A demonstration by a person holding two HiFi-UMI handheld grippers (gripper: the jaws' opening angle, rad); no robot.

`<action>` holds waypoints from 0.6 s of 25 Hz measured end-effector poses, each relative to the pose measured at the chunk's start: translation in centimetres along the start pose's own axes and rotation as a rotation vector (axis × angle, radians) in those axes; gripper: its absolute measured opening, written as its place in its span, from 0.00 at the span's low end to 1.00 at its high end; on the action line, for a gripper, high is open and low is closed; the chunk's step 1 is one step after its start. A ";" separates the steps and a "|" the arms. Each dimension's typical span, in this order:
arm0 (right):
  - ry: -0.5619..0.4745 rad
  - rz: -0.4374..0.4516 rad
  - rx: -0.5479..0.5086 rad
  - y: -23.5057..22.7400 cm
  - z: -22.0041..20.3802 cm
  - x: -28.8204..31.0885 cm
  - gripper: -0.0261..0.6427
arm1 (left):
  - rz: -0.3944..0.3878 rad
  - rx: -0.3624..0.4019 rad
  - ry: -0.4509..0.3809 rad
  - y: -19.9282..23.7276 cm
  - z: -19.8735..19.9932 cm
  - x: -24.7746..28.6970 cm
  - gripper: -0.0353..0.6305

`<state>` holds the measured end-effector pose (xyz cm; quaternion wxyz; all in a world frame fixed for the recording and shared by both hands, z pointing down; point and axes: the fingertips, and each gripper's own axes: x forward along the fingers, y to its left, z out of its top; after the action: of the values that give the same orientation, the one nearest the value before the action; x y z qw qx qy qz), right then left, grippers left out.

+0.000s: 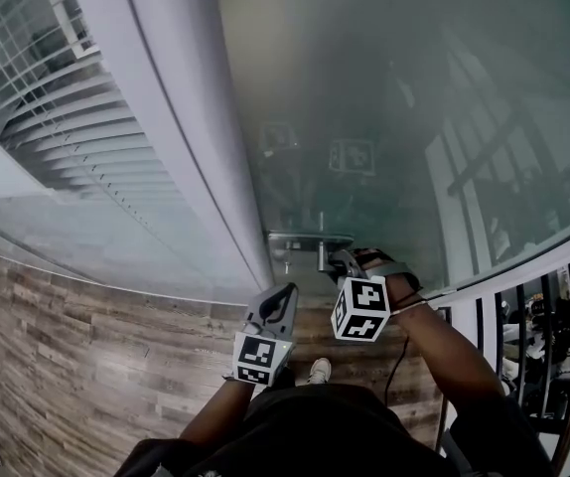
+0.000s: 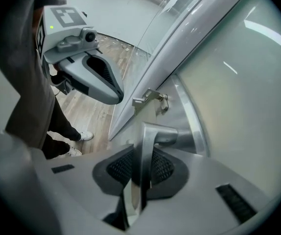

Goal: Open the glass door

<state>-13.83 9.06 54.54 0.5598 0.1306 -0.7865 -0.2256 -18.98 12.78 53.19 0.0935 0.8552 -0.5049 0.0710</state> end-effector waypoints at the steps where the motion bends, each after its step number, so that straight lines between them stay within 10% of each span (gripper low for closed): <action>1: -0.004 0.015 0.002 0.0 0.1 0.1 0.12 | 0.001 -0.001 0.002 0.0 0.0 -0.1 0.06; 15: -0.225 0.080 0.096 0.1 1.1 -0.3 0.11 | 0.003 -0.007 0.016 -1.1 -0.5 -0.1 0.06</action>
<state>-14.71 9.50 54.06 0.4698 0.0997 -0.8588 -0.1783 -18.03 13.47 53.53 0.1004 0.8535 -0.5057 0.0760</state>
